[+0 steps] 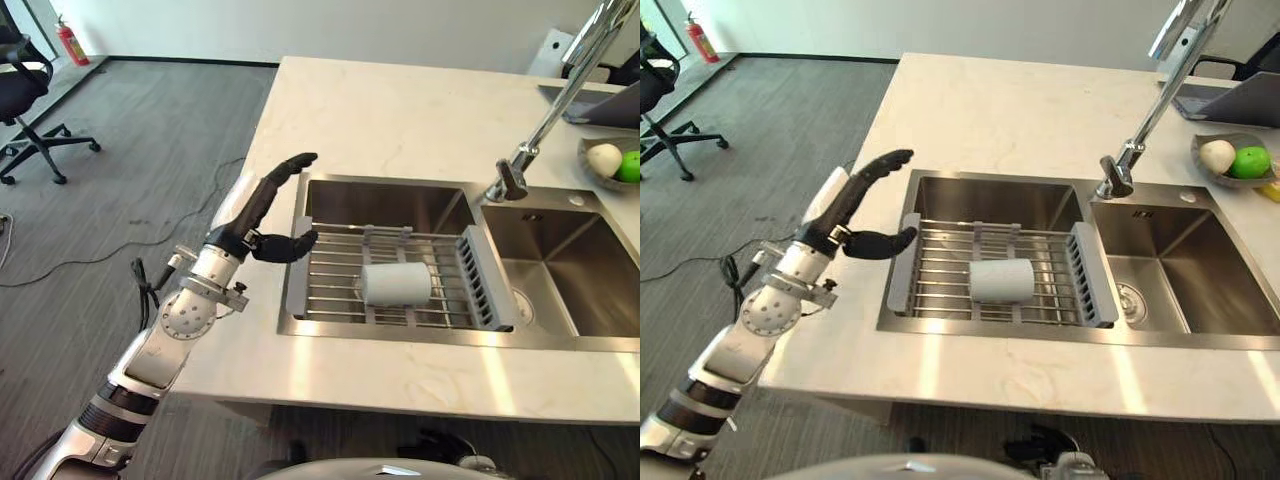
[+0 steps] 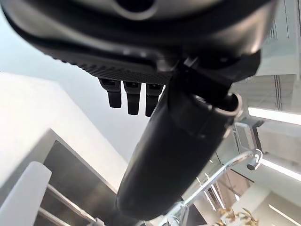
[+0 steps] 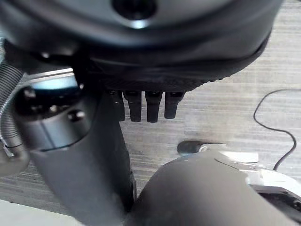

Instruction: Place the dishes in the dishwasher.

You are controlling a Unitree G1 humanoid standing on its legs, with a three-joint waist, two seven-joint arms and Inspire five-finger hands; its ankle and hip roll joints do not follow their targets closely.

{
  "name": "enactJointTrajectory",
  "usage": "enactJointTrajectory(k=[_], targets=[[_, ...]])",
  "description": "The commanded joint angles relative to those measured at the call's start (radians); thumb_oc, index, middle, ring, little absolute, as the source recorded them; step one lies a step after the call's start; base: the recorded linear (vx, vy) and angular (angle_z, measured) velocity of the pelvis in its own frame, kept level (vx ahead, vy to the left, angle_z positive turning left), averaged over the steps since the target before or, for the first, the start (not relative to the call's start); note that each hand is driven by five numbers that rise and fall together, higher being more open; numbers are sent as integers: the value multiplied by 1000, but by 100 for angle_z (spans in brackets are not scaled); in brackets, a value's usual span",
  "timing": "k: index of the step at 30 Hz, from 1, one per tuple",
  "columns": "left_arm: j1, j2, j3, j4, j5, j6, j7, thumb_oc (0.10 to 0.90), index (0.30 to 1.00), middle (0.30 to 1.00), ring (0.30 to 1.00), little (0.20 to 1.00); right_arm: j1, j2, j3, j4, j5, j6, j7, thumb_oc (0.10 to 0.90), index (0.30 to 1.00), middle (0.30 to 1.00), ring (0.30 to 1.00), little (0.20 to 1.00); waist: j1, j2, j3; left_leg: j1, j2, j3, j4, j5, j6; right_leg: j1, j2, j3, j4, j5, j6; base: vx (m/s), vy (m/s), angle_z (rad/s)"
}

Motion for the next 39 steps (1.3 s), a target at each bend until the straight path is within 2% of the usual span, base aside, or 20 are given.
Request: enactJointTrajectory(k=[1, 3, 6, 7, 8, 10, 13, 14, 15, 16, 17, 18, 19, 21, 22, 24, 25, 26, 29, 39], targets=[[-101, 12, 40, -123, 4, -61, 33, 800, 900, 900, 900, 900, -28, -44, 2, 5, -13, -2, -23, 800, 900, 900, 900, 900, 35, -10, -34, -34, 0, 57, 26, 1, -81, -132, -45, 8, -53, 182, 3, -367, -176, -32], [-105, 15, 45, -108, -1, -57, 38, 800, 900, 900, 900, 900, -38, -43, -3, 7, -24, 0, -32, 800, 900, 900, 900, 900, 64, -1, -38, -77, 16, 78, 46, -1, -81, -90, -89, -42, -11, 135, 1, -170, -50, -53], [-103, 16, 49, -105, -4, -56, 40, 800, 900, 900, 900, 900, -38, -45, -7, 11, -27, 1, -32, 800, 900, 900, 900, 900, 73, -3, -43, -89, 16, 86, 52, 2, -80, -67, -109, -46, 7, 136, 6, -110, -69, -23], [-89, 14, 60, -104, -13, -55, 43, 800, 900, 900, 900, 900, -35, -47, -21, 27, -34, 9, -30, 800, 900, 900, 900, 900, 98, -12, -61, -120, 24, 100, 69, 14, -84, -5, -150, -31, 47, 143, 20, -135, -114, -21], [-89, 14, 60, -104, -13, -55, 43, 800, 900, 900, 900, 900, -35, -47, -21, 27, -34, 9, -30, 800, 900, 900, 900, 900, 98, -12, -61, -120, 24, 100, 69, 14, -84, -5, -150, -31, 47, 143, 20, -242, -230, -12], [-17, 16, 104, -110, -24, -50, 48, 800, 900, 900, 900, 900, -31, -43, -29, 40, -50, 20, -24, 800, 900, 900, 900, 900, 158, -38, -81, -190, 40, 119, 129, 26, -104, 87, -211, -29, 25, 165, 56, -256, -318, 5], [4, 23, 124, -116, -22, -47, 51, 800, 900, 900, 900, 900, -32, -41, -21, 37, -60, 20, -26, 800, 900, 900, 900, 900, 165, -36, -82, -200, 59, 124, 142, 34, -120, 104, -218, -58, -10, 124, 56, -145, -173, -49], [45, 17, 167, -124, -27, -43, 53, 800, 900, 900, 900, 900, -50, -39, -11, 31, -73, 20, -28, 800, 900, 900, 900, 900, 174, -24, -77, -194, 99, 144, 123, 72, -151, 111, -212, -118, -82, 77, 51, -86, -108, 2], [45, 17, 167, -124, -27, -43, 53, 800, 900, 900, 900, 900, -50, -39, -11, 31, -73, 20, -28, 800, 900, 900, 900, 900, 174, -24, -77, -194, 99, 144, 123, 72, -151, 111, -212, -118, -82, 77, 51, -236, -299, -49], [68, 13, 188, -117, -31, -40, 59, 800, 900, 900, 900, 900, -65, -48, -10, 28, -70, 18, -30, 800, 900, 900, 900, 900, 183, -3, -64, -212, 143, 145, 76, 168, -204, 128, -169, -142, -149, 27, 39, -149, -191, -50], [68, 13, 188, -117, -31, -40, 59, 800, 900, 900, 900, 900, -65, -48, -10, 28, -70, 18, -30, 800, 900, 900, 900, 900, 183, -3, -64, -212, 143, 145, 76, 168, -204, 128, -169, -142, -149, 27, 39, -251, -254, -64], [56, 10, 181, -115, -32, -40, 56, 800, 900, 900, 900, 900, -67, -59, -12, 27, -66, 15, -32, 800, 900, 900, 900, 900, 175, 8, -53, -231, 156, 129, 58, 205, -225, 131, -147, -149, -166, 25, 26, -510, -226, 35], [10, -2, 150, -102, -11, -39, 59, 800, 900, 900, 900, 900, -57, -102, -17, 34, -70, 18, -34, 800, 900, 900, 900, 900, 146, 7, -8, -249, 135, 99, 112, 168, -223, 100, -151, -177, -175, 40, 17, -661, -270, 69], [-16, -12, 147, -81, 32, -41, 65, 800, 900, 900, 900, 900, -51, -123, -24, 38, -77, 21, -34, 800, 900, 900, 900, 900, 113, -1, -14, -209, 84, 56, 209, 63, -201, 56, -163, -183, -175, 75, 4, -516, -192, 145], [-25, -9, 144, -79, 54, -39, 72, 800, 900, 900, 900, 900, -50, -125, -26, 39, -77, 23, -33, 800, 900, 900, 900, 900, 103, -2, -20, -202, 76, 55, 215, 46, -195, 42, -163, -183, -175, 89, 1, -232, -50, 81], [-38, -10, 140, -75, 73, -30, 83, 800, 900, 900, 900, 900, -47, -127, -27, 47, -77, 24, -36, 800, 900, 900, 900, 900, 83, 9, -36, -165, 88, 76, 157, 56, -194, 32, -151, -188, -175, 89, 2, -61, 22, -2], [-65, -21, 131, -38, 101, -22, 104, 800, 900, 900, 900, 900, -36, -121, -24, 55, -74, 28, -38, 800, 900, 900, 900, 900, 72, 22, -53, -119, 104, 97, 48, 85, -195, 36, -131, -185, -170, 84, -1, 37, 5, 35], [-80, -16, 128, -21, 120, -13, 114, 800, 900, 900, 900, 900, -26, -114, -25, 58, -71, 27, -37, 800, 900, 900, 900, 900, 61, 24, -65, -99, 109, 92, 15, 87, -194, 33, -122, -183, -167, 82, -3, 7, 17, 42], [-153, -6, 93, 51, 168, 0, 145, 800, 900, 900, 900, 900, -4, -93, -26, 54, -47, 24, -41, 800, 900, 900, 900, 900, 38, 29, -78, -88, 117, 84, 4, 91, -206, 34, -119, -195, -164, 87, -3, -19, 8, 21], [-351, 89, -37, 298, 417, 87, 163, 800, 900, 900, 900, 900, -3, -69, 8, 37, -62, 29, -34, 800, 900, 900, 900, 900, 13, 29, -100, -51, 100, 114, 4, 47, -184, 42, -154, -172, -167, 110, 25, -2, 47, -6]])
